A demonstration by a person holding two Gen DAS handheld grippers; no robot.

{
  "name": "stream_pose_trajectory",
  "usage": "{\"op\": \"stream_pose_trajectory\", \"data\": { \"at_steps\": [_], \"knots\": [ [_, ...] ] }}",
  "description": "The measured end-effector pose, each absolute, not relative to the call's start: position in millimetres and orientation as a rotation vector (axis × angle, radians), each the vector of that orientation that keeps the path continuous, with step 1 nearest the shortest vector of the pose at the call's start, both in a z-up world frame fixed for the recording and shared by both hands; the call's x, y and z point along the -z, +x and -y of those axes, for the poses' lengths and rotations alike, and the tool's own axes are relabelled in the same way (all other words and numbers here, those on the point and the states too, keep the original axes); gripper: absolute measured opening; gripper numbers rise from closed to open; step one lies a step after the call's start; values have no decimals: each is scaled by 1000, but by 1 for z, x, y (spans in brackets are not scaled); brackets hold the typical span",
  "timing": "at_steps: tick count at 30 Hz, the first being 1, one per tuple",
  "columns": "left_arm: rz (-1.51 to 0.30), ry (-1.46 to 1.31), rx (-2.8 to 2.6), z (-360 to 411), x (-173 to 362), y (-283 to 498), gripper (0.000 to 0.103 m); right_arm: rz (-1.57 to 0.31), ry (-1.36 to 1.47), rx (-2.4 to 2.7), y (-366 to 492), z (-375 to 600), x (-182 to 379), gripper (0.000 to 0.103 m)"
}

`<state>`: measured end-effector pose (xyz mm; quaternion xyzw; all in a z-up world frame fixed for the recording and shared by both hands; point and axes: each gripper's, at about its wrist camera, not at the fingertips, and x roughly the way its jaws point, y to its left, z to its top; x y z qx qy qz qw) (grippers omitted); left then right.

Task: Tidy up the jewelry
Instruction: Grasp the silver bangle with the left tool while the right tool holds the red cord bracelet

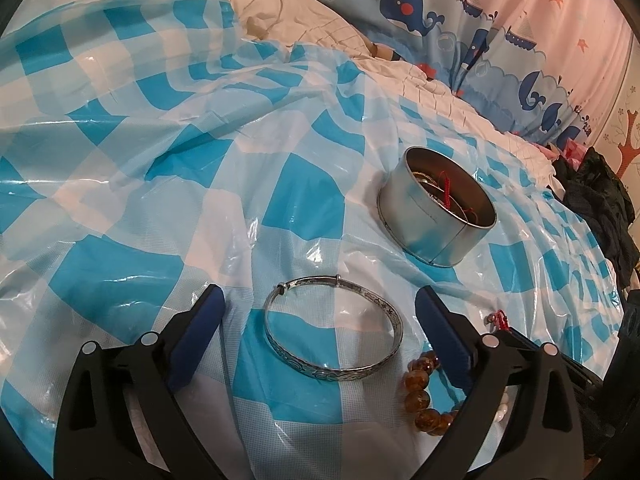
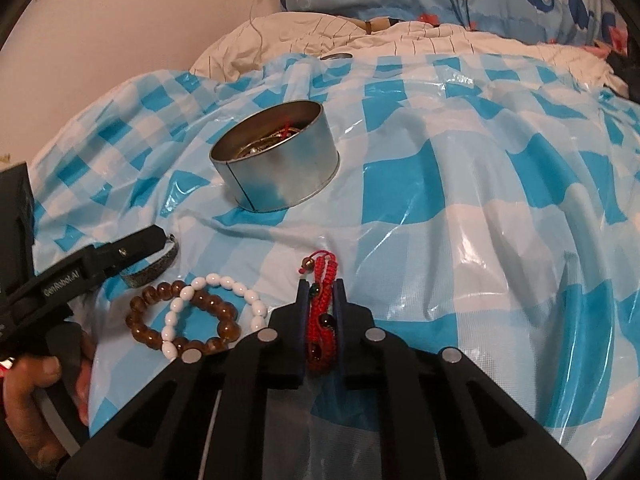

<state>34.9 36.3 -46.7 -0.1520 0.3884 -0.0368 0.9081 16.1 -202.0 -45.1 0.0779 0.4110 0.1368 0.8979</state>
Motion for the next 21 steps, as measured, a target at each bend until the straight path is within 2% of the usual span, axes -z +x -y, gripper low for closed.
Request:
{"op": "stream_pose_trajectory", "data": {
  "at_steps": [21],
  "knots": [
    [-808,-302,74,-35,48,35,93,-853,201,-305,17,206,45,12]
  ]
}}
